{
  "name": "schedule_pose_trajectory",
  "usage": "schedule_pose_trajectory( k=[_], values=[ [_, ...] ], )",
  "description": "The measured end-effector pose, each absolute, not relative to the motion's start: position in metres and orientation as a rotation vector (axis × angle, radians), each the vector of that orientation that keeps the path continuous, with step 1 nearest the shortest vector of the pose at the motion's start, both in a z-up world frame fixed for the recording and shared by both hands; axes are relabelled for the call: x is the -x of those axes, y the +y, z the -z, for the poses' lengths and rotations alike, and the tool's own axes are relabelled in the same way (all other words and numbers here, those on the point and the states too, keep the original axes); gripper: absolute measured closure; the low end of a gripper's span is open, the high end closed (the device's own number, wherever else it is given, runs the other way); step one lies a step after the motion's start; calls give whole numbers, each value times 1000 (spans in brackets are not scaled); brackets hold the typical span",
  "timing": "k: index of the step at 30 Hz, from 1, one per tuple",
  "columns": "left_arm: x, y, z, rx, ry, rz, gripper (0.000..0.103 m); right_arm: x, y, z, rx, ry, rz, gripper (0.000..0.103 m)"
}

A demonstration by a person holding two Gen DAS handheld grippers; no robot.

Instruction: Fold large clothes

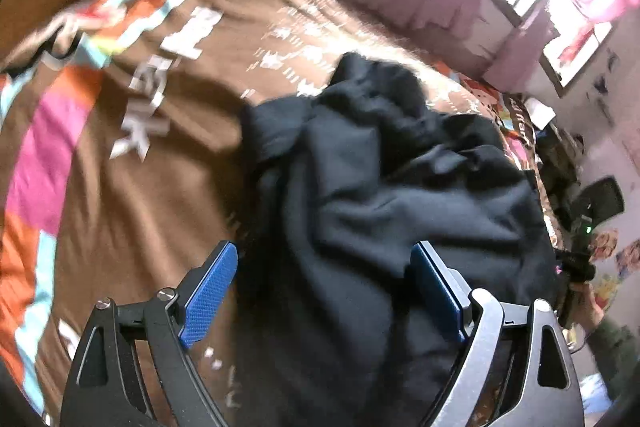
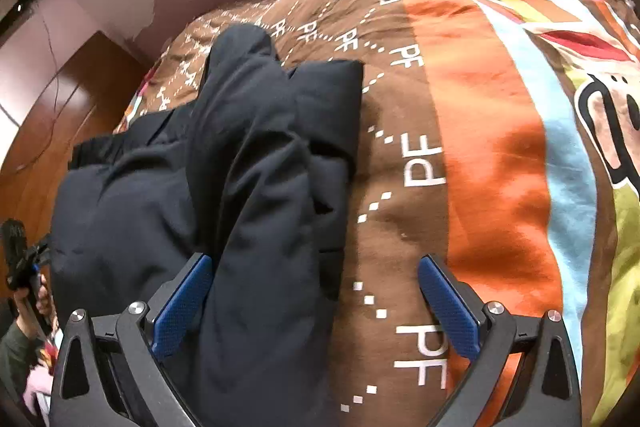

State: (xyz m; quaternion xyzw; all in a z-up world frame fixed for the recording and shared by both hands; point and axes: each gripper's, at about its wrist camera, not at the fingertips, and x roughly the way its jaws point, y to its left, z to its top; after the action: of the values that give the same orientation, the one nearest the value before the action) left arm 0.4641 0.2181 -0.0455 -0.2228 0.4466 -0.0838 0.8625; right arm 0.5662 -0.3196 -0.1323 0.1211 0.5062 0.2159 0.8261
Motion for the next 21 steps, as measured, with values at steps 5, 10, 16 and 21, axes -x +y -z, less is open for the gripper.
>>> schedule_pose_trajectory(
  k=[5, 10, 16, 21],
  values=[
    [-465, 232, 68, 611, 1019, 266, 18, -569, -321, 137, -303, 1088, -482, 0],
    [-467, 229, 81, 685, 1052, 357, 18, -564, -330, 138, -492, 1089, -511, 0],
    [-466, 234, 96, 775, 1069, 393, 17, -558, -318, 141, -558, 1130, -607, 0],
    [-459, 229, 89, 730, 1052, 387, 21, -551, -291, 140, -404, 1193, -597, 0]
  ],
)
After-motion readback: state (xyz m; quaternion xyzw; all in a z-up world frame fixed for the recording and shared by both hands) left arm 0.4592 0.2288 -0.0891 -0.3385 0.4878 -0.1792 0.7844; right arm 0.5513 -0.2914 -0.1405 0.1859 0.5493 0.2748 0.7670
